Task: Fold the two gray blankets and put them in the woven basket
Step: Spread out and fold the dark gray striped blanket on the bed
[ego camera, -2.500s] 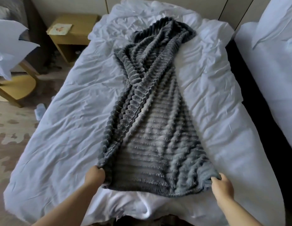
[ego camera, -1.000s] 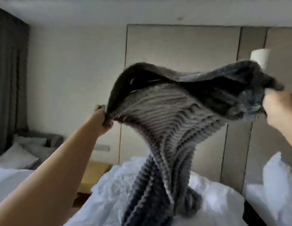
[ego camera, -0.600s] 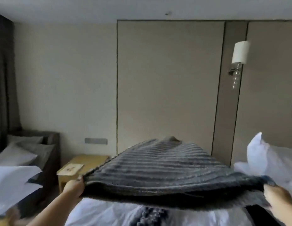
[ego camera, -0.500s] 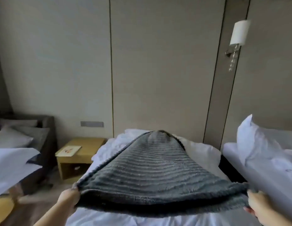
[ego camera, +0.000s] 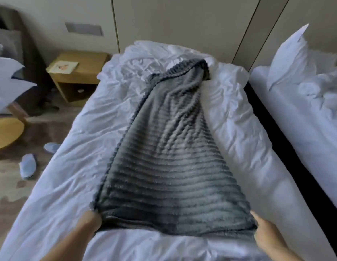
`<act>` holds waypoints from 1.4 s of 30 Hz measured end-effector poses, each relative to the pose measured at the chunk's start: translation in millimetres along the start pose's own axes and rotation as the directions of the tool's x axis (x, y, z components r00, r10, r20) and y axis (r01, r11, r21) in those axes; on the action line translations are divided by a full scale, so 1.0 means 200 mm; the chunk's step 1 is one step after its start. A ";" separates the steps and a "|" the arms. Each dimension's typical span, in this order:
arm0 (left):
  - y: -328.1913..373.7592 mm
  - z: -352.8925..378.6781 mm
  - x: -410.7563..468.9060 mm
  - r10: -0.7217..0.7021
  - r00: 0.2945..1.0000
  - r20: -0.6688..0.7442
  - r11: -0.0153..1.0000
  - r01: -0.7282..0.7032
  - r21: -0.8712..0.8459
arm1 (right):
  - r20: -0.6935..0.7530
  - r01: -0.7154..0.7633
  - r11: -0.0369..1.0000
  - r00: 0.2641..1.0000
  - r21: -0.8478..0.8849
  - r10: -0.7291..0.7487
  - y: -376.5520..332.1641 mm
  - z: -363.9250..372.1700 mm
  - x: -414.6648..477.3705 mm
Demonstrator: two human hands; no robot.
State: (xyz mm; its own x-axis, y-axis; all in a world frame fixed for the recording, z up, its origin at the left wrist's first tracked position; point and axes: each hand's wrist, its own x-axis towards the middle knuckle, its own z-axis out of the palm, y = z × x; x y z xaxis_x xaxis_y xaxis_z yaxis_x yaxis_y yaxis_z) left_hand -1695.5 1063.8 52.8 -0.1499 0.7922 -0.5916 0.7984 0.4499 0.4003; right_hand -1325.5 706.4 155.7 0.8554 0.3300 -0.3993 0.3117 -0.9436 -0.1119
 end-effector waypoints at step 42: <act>-1.72 0.26 -1.71 0.060 0.966 0.251 0.787 -0.200 0.583 | 0.536 0.160 0.974 0.842 -0.158 -0.052 1.44 0.69 -1.34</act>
State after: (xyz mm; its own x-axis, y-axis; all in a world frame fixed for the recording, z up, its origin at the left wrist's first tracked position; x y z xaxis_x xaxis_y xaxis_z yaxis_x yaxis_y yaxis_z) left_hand -1888.9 616.0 81.6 0.0495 0.6885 -0.7236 0.9987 -0.0449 0.0256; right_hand -1521.6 342.4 104.6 0.4825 0.3114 -0.8187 0.5060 -0.8620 -0.0297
